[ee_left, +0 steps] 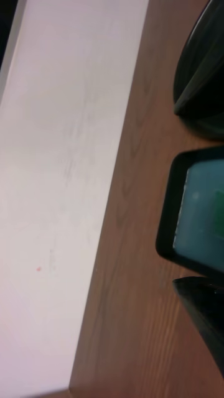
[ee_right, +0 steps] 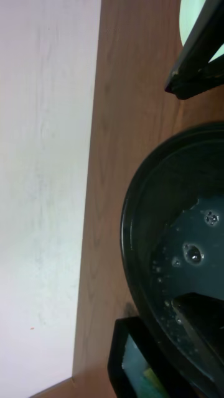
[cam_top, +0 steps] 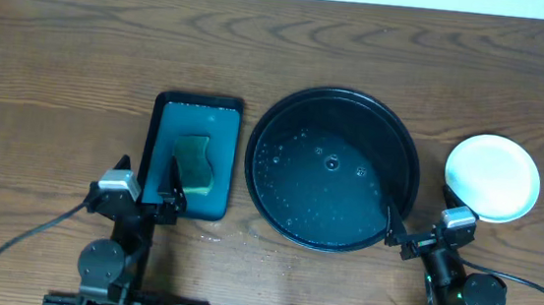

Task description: Clean dirty plates on tray and stack at the side

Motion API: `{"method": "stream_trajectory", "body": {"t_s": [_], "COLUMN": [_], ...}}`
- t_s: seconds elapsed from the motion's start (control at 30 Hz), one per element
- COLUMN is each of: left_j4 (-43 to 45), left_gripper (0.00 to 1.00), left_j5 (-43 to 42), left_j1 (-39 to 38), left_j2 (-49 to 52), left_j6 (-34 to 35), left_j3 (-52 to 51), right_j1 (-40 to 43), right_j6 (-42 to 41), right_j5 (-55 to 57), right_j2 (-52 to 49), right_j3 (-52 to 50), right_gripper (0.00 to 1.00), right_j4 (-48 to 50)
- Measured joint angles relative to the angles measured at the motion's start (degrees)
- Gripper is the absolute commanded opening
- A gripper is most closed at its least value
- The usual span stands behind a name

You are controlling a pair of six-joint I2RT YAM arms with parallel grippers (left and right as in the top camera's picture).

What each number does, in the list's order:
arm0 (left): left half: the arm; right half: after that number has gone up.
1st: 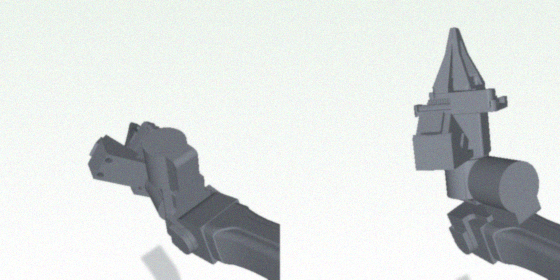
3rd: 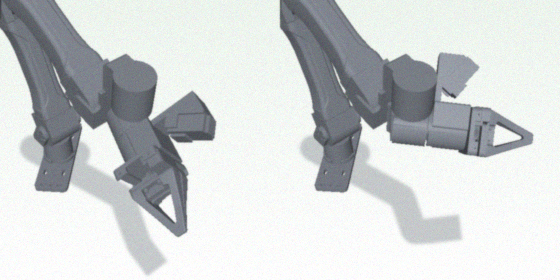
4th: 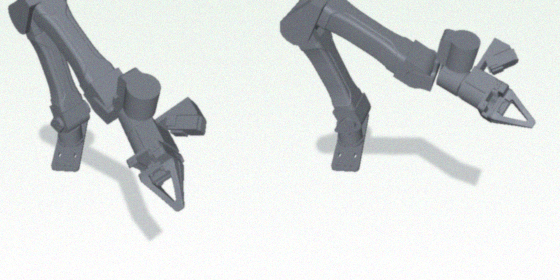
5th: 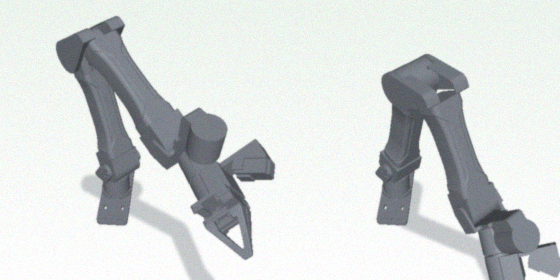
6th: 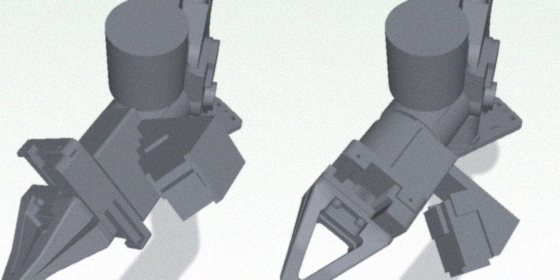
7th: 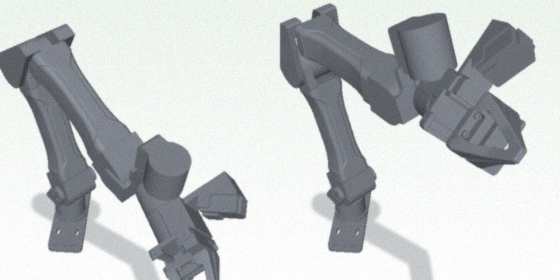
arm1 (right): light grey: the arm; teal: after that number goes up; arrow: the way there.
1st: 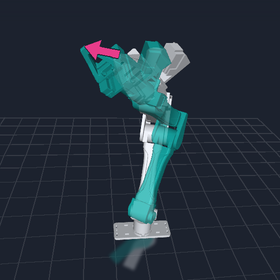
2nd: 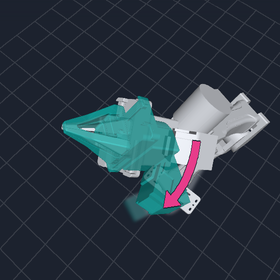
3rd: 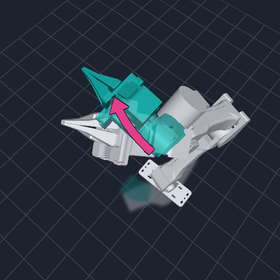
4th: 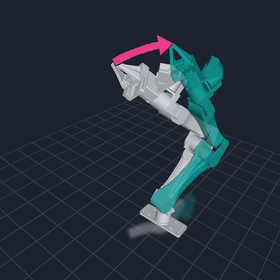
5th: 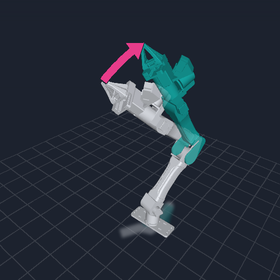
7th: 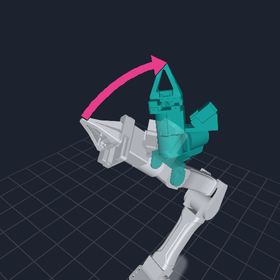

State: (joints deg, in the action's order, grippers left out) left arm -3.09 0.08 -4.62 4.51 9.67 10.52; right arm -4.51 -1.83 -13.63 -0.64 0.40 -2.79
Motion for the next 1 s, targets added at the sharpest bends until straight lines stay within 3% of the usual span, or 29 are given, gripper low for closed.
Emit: {"method": "stream_trajectory", "body": {"t_s": [0.3, 1.0], "left_j4": [3.0, 2.0], "left_gripper": [0.81, 0.81], "left_j5": [1.6, 1.6], "left_j1": [1.1, 1.1], "left_j2": [-3.9, -3.9], "left_j6": [0.6, 0.8], "left_j3": [-9.6, -9.7], "right_j1": [0.0, 0.0], "right_j6": [0.0, 0.0], "right_j5": [0.0, 0.0], "right_j2": [0.0, 0.0], "right_j3": [0.0, 0.0], "right_gripper": [0.99, 0.99], "right_j4": [0.0, 0.0]}}
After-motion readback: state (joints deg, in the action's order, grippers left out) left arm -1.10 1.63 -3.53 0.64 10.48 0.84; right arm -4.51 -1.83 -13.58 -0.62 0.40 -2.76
